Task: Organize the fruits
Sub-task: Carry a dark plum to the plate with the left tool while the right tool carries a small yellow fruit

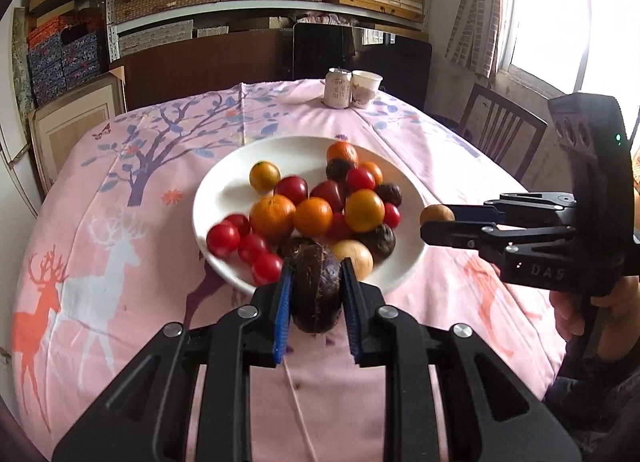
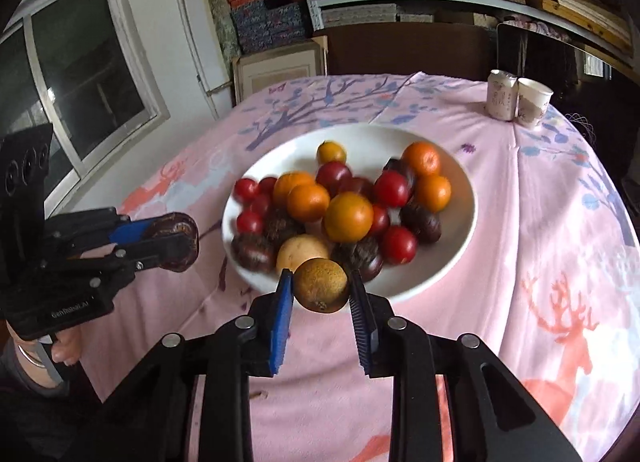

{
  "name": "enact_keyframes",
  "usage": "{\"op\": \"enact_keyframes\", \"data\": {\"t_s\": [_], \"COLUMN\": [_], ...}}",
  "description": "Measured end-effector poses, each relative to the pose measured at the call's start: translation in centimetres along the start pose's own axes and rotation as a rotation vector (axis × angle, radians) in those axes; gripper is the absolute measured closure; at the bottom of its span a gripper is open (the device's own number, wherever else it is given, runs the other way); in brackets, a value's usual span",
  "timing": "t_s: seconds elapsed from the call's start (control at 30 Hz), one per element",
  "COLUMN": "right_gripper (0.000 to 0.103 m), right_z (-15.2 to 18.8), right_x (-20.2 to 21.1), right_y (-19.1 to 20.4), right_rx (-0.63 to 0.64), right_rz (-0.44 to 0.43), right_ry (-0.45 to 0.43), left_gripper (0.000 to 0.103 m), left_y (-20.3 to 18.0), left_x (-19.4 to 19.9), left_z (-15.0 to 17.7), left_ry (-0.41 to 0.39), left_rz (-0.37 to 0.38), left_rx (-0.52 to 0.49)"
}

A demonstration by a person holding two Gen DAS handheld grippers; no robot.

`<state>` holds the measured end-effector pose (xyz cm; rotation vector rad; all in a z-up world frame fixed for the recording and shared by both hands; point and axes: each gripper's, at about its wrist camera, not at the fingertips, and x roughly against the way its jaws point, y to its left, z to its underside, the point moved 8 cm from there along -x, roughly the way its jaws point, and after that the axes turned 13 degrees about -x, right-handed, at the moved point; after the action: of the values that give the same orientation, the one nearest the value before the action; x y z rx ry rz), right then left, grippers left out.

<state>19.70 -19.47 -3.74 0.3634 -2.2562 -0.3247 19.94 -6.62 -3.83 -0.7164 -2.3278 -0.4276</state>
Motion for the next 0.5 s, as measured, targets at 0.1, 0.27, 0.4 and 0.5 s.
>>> {"op": "enact_keyframes", "data": {"t_s": [0.1, 0.27, 0.4, 0.5], "right_gripper": [0.075, 0.053, 0.044, 0.01], "right_z": [-4.1, -6.8, -4.1, -0.6], "right_x": [-1.6, -4.4, -2.0, 0.4], "right_y": [-0.5, -1.3, -1.2, -1.6], "right_rx": [-0.035, -0.091, -0.106, -0.123], "right_rz": [0.008, 0.011, -0.008, 0.006], "right_ry": [-0.018, -0.022, -0.044, -0.075], "left_gripper": [0.081, 0.024, 0.007, 0.005], "left_y": [1.7, 3.9, 3.9, 2.9], "left_x": [-2.9, -6.7, -4.9, -2.6], "left_z": [-3.2, -5.1, -3.4, -0.7], "left_ry": [0.008, 0.046, 0.045, 0.043], "left_rz": [-0.01, -0.084, -0.134, -0.173], "left_rx": [0.017, 0.057, 0.076, 0.078]}}
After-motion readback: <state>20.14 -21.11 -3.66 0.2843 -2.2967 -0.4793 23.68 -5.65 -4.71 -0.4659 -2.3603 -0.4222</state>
